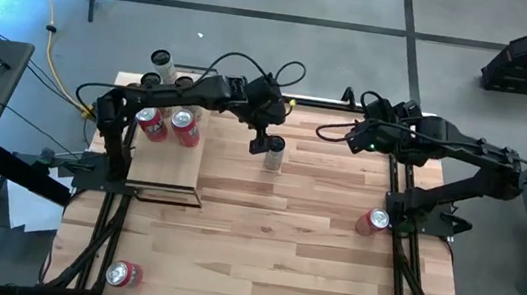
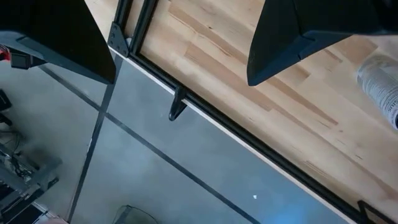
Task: Place canned beverage on shelf
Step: Put the white yellow soda can on the shelf aligned with the other white yellow soda can
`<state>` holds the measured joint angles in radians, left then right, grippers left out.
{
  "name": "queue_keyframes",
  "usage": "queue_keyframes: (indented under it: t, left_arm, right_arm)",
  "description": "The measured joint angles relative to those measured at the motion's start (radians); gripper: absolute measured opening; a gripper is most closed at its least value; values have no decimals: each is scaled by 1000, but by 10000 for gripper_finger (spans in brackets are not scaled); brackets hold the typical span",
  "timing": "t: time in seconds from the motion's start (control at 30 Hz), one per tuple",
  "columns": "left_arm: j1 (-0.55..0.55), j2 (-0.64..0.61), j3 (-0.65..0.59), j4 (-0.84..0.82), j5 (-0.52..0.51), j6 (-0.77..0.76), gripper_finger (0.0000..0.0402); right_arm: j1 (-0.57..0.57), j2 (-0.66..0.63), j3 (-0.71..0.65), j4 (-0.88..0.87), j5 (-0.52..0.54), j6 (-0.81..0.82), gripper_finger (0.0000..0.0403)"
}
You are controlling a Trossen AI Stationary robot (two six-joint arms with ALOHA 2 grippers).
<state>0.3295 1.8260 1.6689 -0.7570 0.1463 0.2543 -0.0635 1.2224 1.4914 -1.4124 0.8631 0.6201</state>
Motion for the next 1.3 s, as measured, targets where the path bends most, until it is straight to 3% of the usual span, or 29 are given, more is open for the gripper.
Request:
queue_keyframes:
  t: [0.13,0.3,0.43,0.6,0.73,1.3]
  left_arm:
    - [-11,0,-1,9,13,-3,310]
    - [-21,22,0,30,101,-43,310]
    - [-36,59,-2,39,6,-42,310]
    - [-52,64,-2,56,-24,-35,310]
    - [-65,64,-2,63,-131,-4,310]
    - [-53,115,-4,50,-84,-4,310]
  right_arm:
    - [0,0,0,0,0,0,348]
    - [0,0,0,11,1,0,348]
    - [0,0,0,23,1,0,348]
    - [0,0,0,27,-4,6,348]
    - [0,0,0,27,-6,8,348]
    - [0,0,0,25,-31,7,348]
